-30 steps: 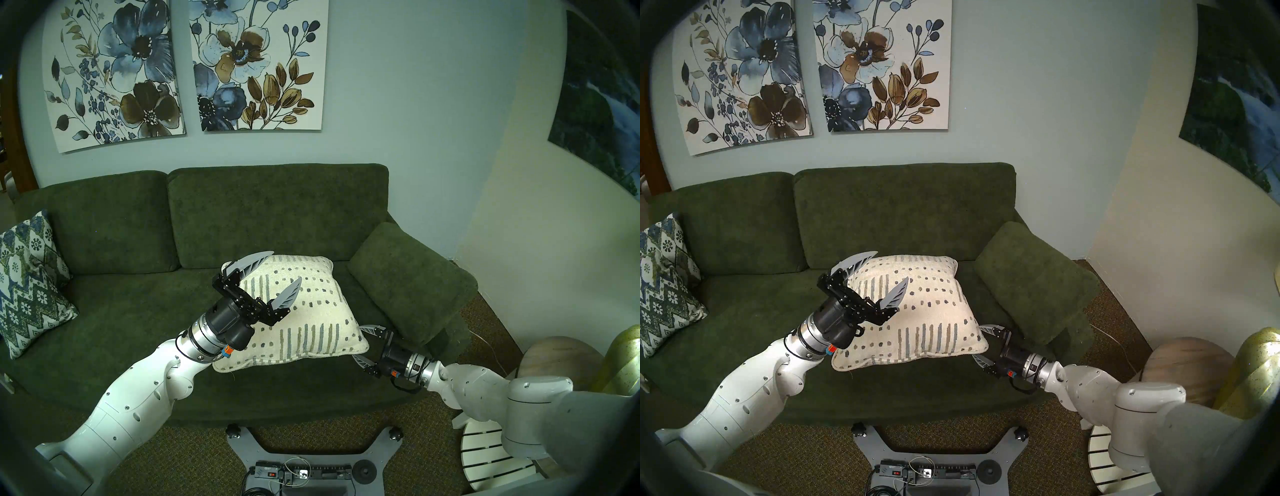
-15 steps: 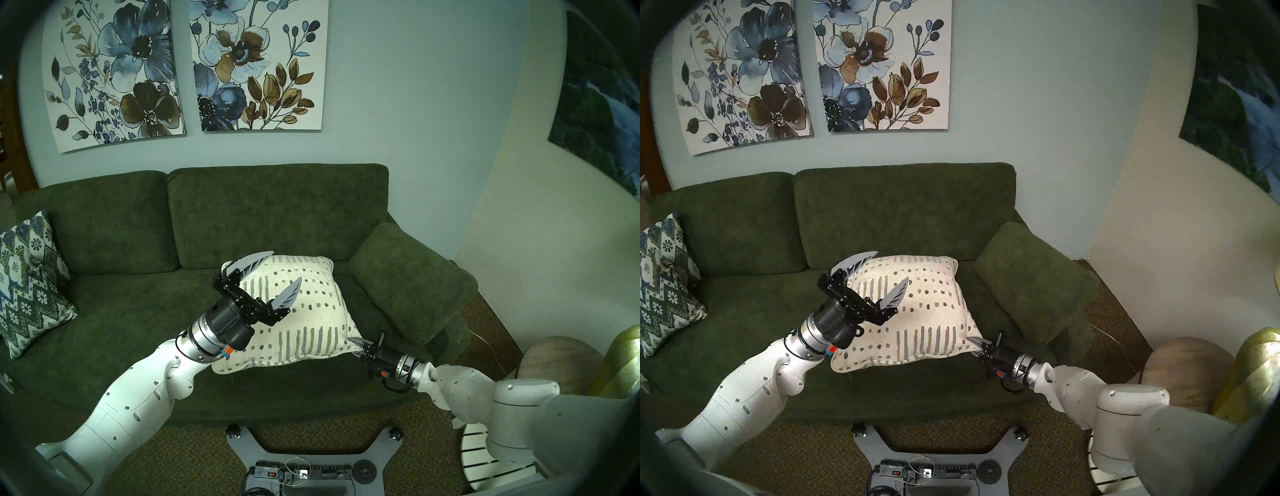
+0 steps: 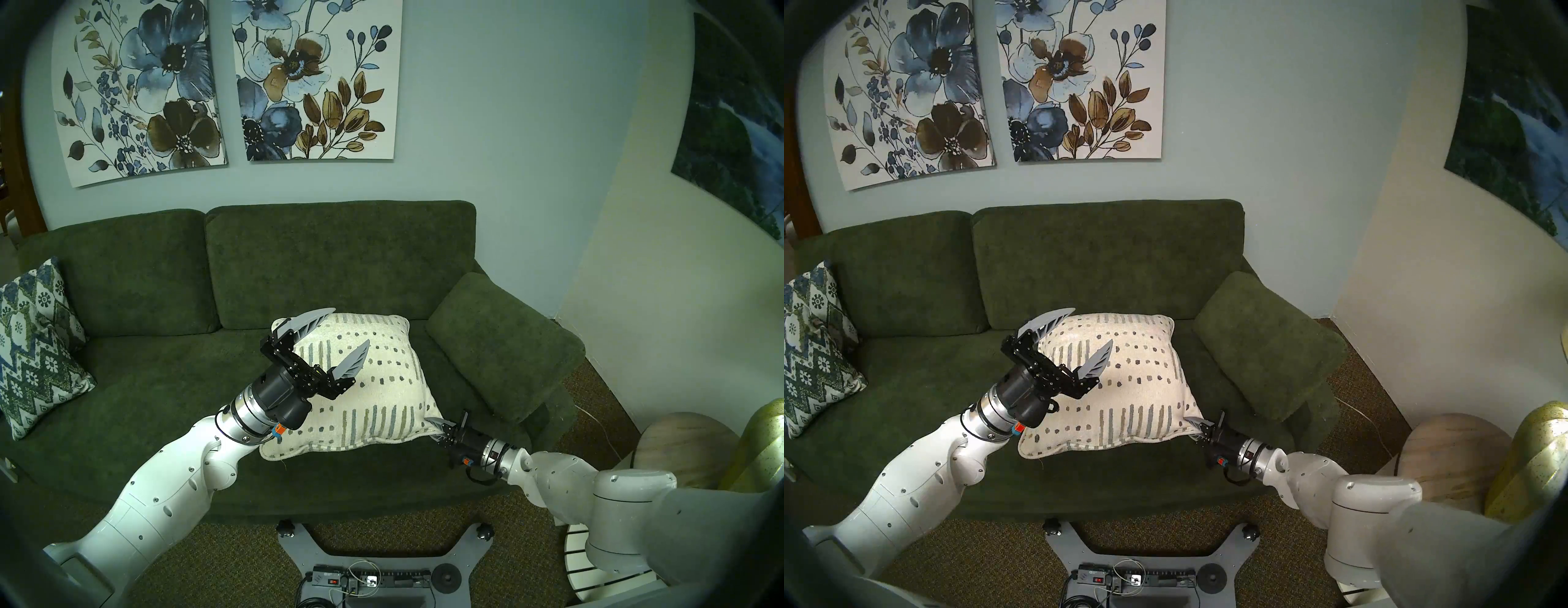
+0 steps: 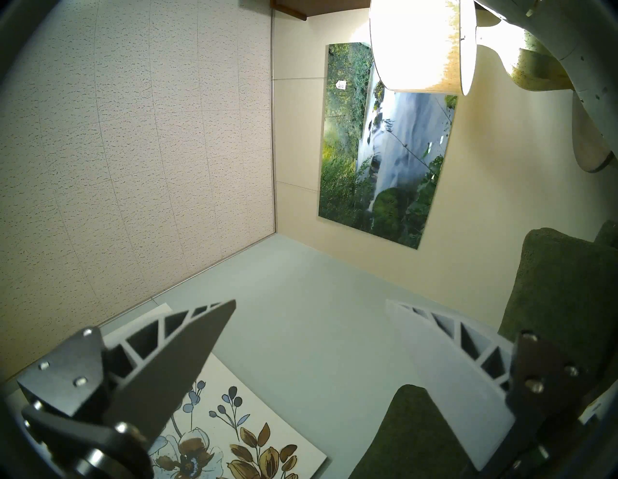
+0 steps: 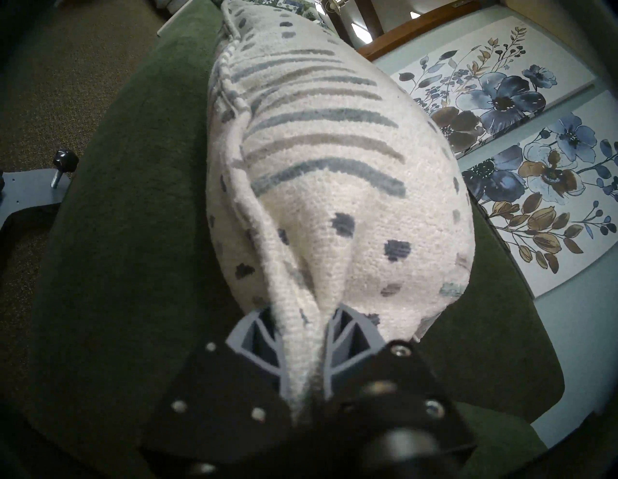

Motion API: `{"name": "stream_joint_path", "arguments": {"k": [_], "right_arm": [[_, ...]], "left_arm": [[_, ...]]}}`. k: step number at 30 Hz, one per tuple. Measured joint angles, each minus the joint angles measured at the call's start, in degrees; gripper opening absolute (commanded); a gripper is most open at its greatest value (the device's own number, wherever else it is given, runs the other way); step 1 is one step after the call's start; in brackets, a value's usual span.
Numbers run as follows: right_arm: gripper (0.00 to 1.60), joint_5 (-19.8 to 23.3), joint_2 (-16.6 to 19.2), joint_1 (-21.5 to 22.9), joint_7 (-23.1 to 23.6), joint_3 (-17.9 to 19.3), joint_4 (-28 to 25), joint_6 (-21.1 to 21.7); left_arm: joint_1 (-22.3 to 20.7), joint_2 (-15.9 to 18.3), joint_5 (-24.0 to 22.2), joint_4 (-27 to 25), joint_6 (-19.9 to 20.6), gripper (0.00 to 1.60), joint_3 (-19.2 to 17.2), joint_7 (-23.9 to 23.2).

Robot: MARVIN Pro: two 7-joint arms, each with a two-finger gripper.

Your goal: Fluff a cushion

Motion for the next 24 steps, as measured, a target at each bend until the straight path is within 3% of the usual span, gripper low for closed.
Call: {"name": "stream_joint_path", "arguments": {"k": [9,17,24], "right_arm": [[0.0,0.8,-0.6,-0.3,0.1,0.4,0.3,0.3],[0.0,1.3,-0.7,-0.3,0.4,0.6,0.3,0.3],[0.0,1.7,-0.8,-0.3,0.6,0.7,0.4,0.4]], "left_arm": [[1.7,1.7,0.8,2.2,0.0,1.6,-0.5,0.0],[7.6,5.9,2.7,9.5,0.0,1.6,-1.5,0.1],[12.5,9.2,4.1,12.8,0.0,1.6,-2.8,0.3]]}}
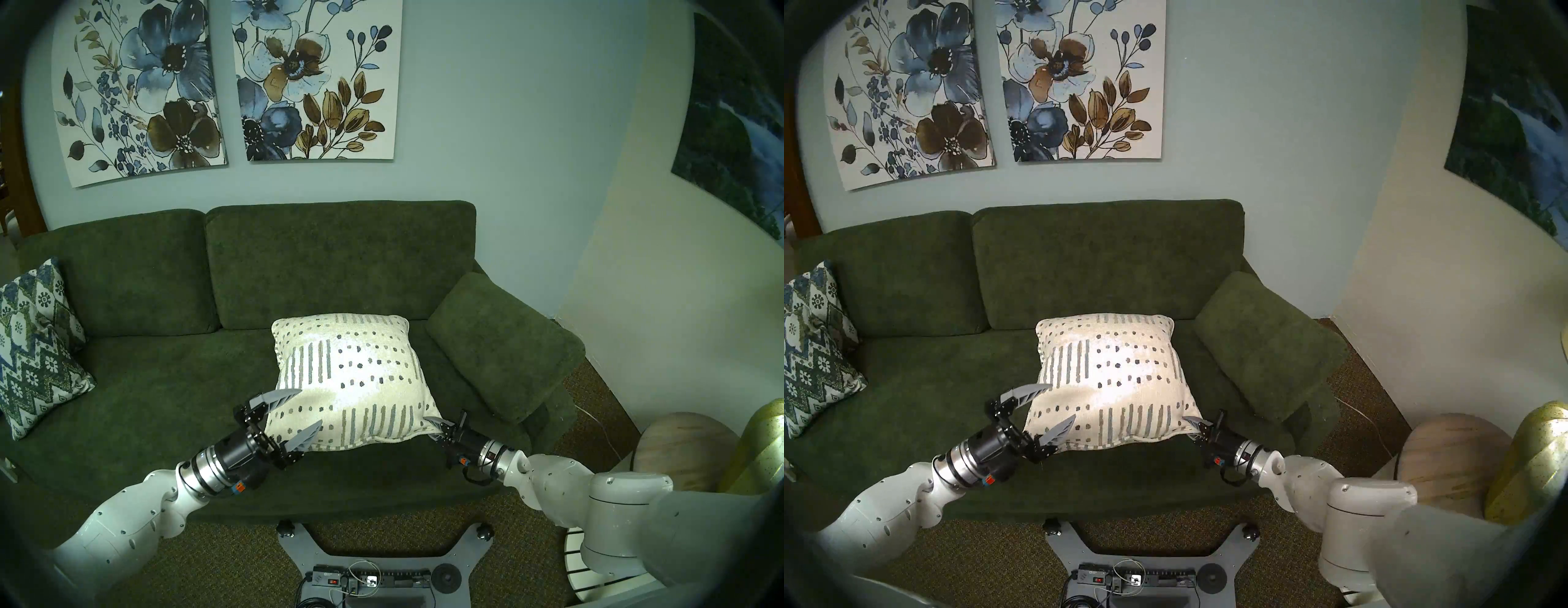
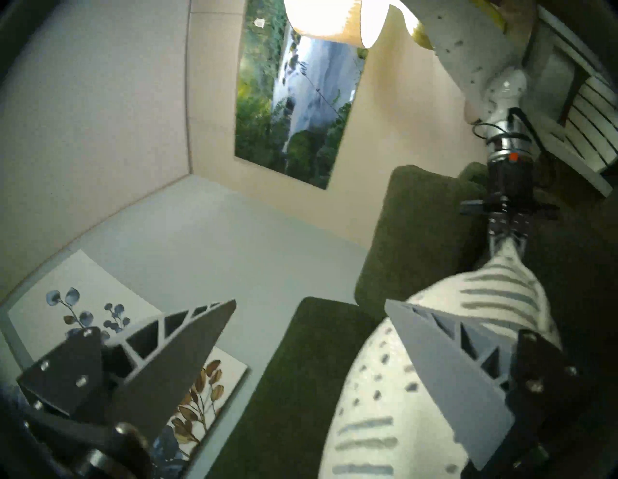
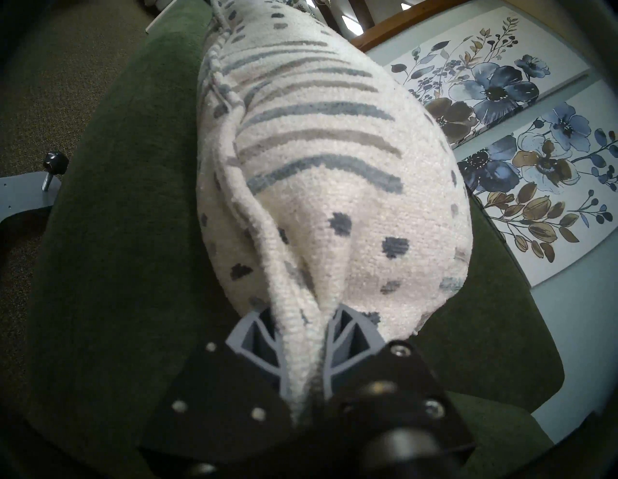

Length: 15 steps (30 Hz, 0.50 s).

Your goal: Fluff a cushion

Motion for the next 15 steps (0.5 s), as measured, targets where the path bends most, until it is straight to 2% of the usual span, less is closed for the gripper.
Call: {"name": "stream_joint_path", "arguments": {"k": [9,15], "right_arm": [[0.0,0.4,-0.1,0.0,0.3,0.1,0.1,0.0],[0.0,0.4,-0.2,0.0,0.5,0.1,0.1,0.0]], "left_arm": [[4.5,2.7,1.4,2.6,0.0,1.6,-1.5,0.1],[5.6,3.2,2.1,4.1,0.0,1.6,-2.1,0.1]]}}
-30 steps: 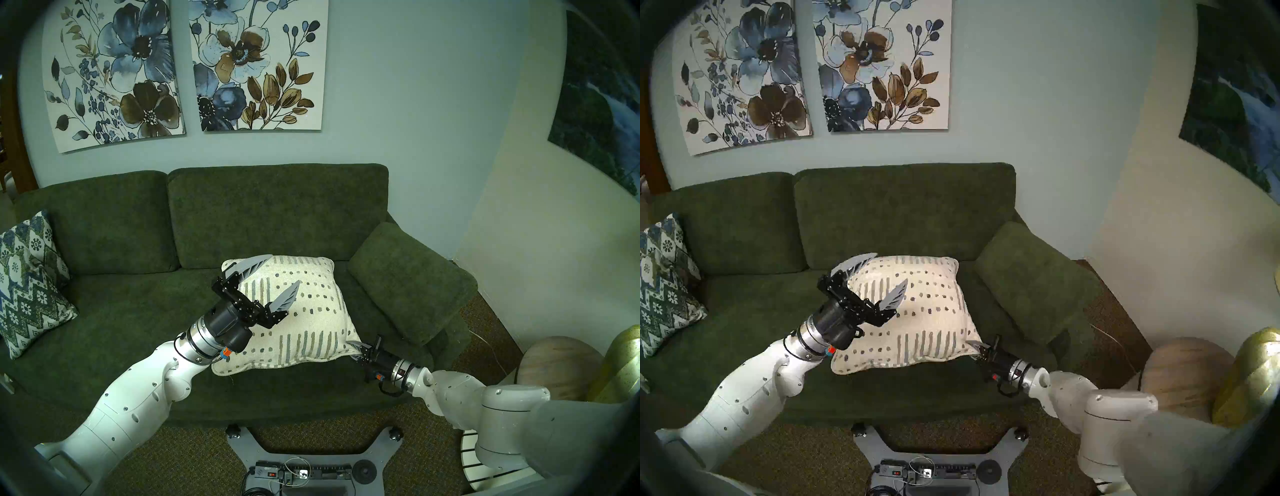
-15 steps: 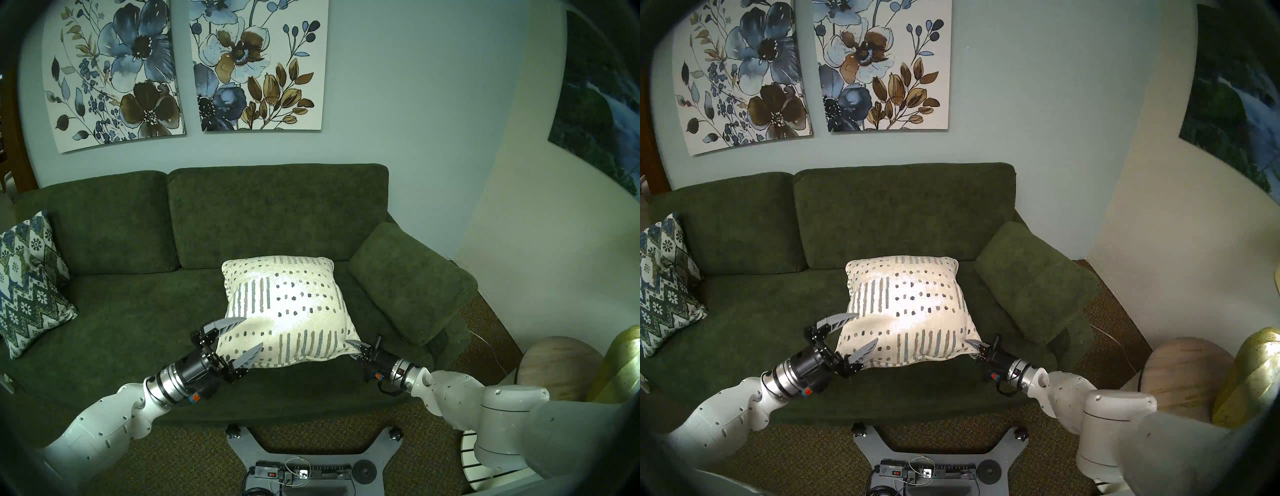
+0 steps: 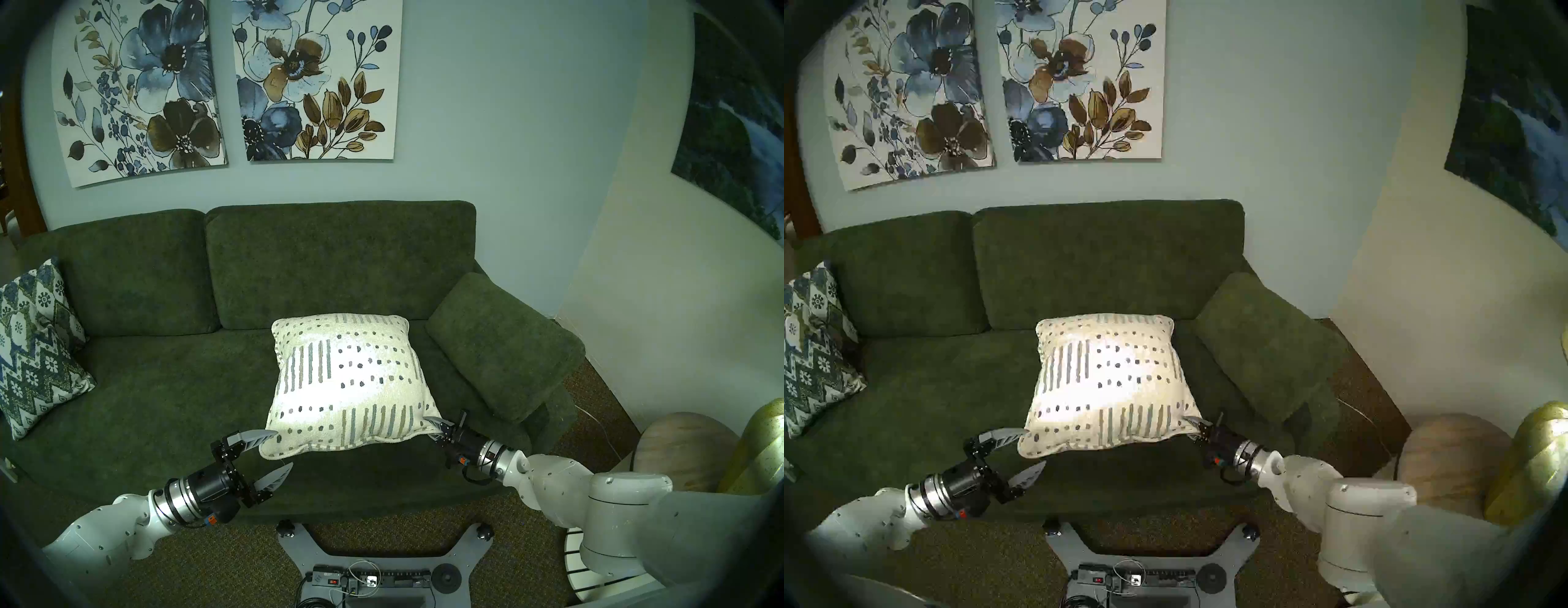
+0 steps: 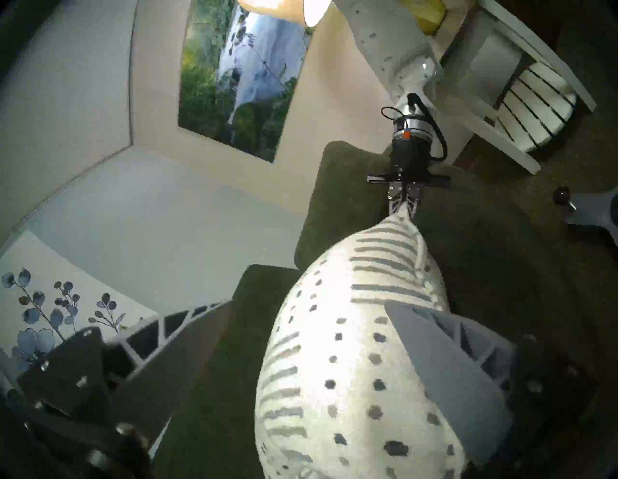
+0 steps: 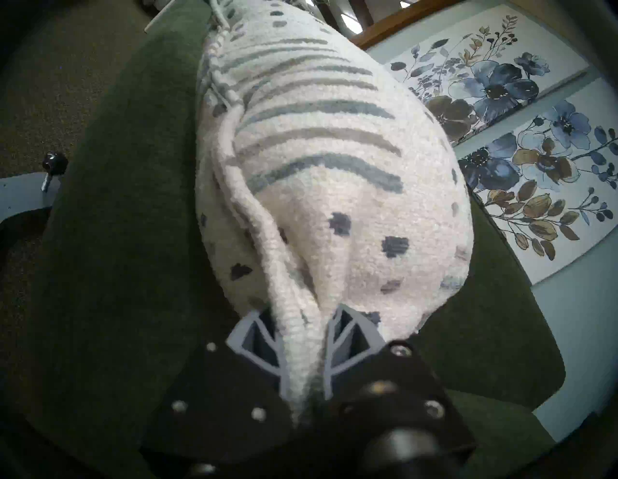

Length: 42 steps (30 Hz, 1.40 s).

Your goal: Fluff a cushion

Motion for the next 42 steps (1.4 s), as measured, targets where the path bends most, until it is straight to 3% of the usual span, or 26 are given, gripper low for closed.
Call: {"name": "stream_joint_path", "arguments": {"k": [14,30,42], "right_arm": [[0.0,0.0,-0.1,0.0,0.2,0.1,0.1,0.0],[0.0,0.0,-0.1,0.0,0.4,0.2,0.1,0.0],[0.0,0.0,-0.1,0.0,0.6,0.4,0.1,0.0]], "left_arm": [[-3.1,-2.3,0.5,10.8,2.0,1.6,-0.2,-0.2],[-10.5,-8.4,2.0,20.2,4.5,1.6,3.9,-4.1],[-17.0,-10.3,4.9,23.5,8.2,1.6,4.1,-6.2]]}}
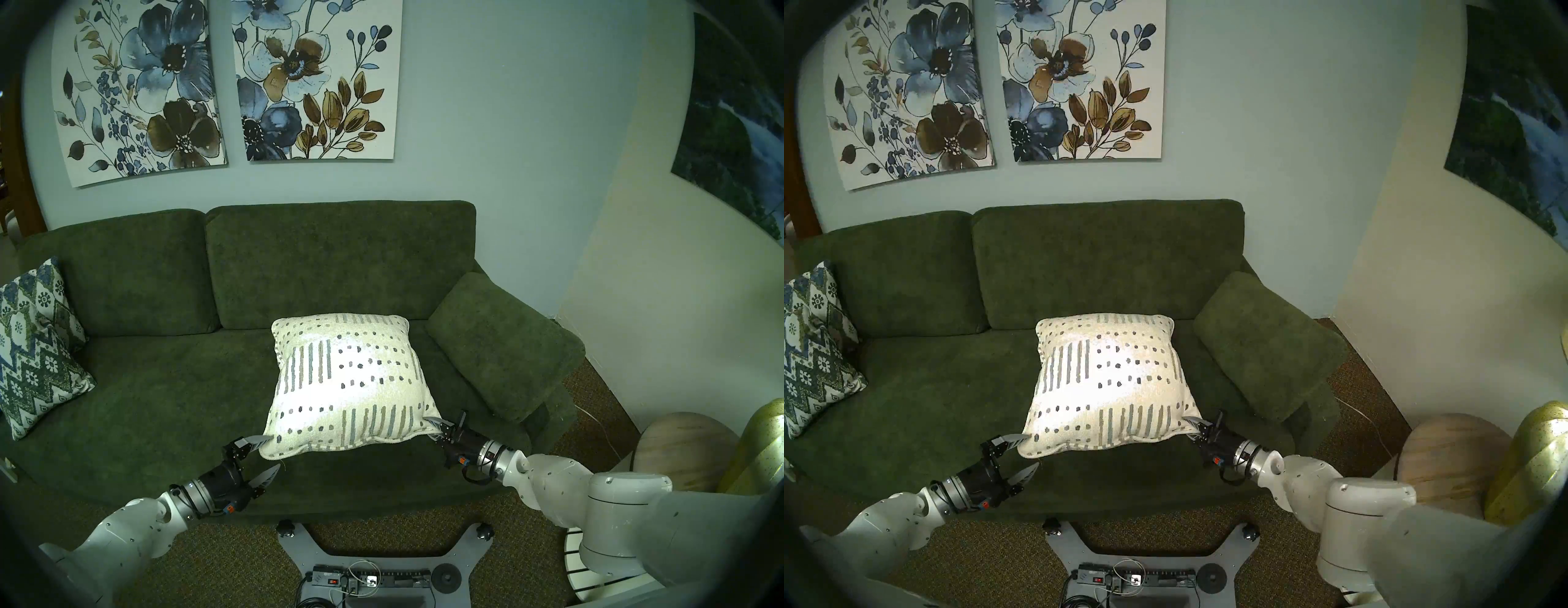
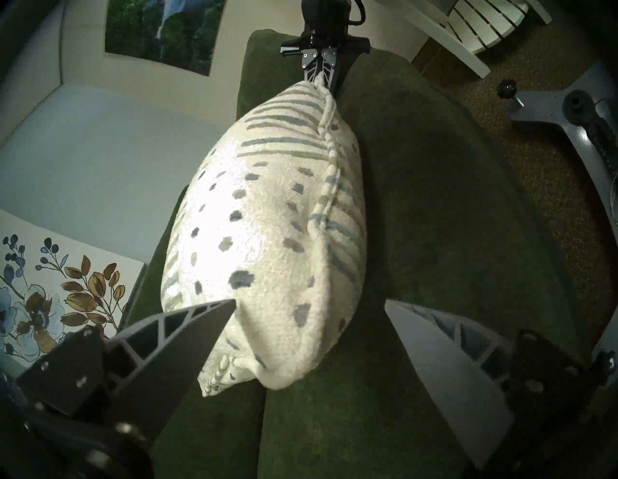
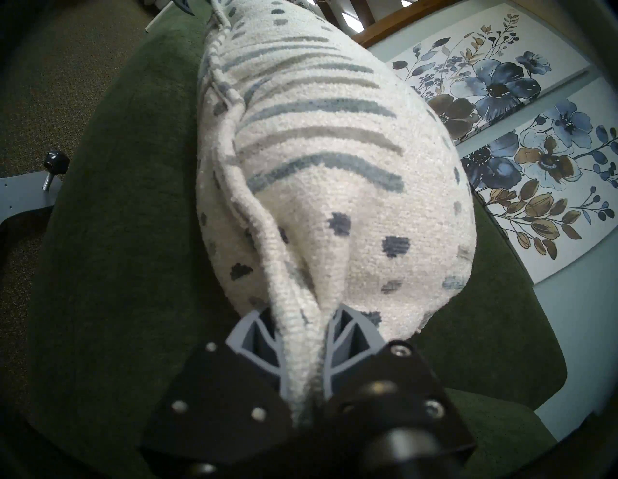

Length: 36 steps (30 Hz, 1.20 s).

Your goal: Fluff a cushion

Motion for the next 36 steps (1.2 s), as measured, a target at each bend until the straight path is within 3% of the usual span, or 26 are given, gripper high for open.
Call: {"name": "stream_joint_path", "arguments": {"k": [10,11,23,36], "right_arm": [[0.0,0.1,0.0,0.0,0.0,0.2,0.0,0.0],[0.0,0.1,-0.1,0.0,0.0,0.2,0.0,0.0],[0.0,0.1,-0.3,0.0,0.1,0.4,0.0,-0.1],[0.0,0.3,-0.9,-1.4,0.6,0.6,0.8,1.2]], "left_arm": [[-4.1,-1.8,3.2,1.2,3.4,1.6,0.1,0.6],[-4.3,-1.9,3.5,1.5,3.6,0.0,0.1,0.7],[-6.0,-2.6,7.7,3.7,5.7,0.0,0.7,3.5],[-5.8,-4.8,7.8,6.6,4.8,0.0,2.1,6.4]]}}
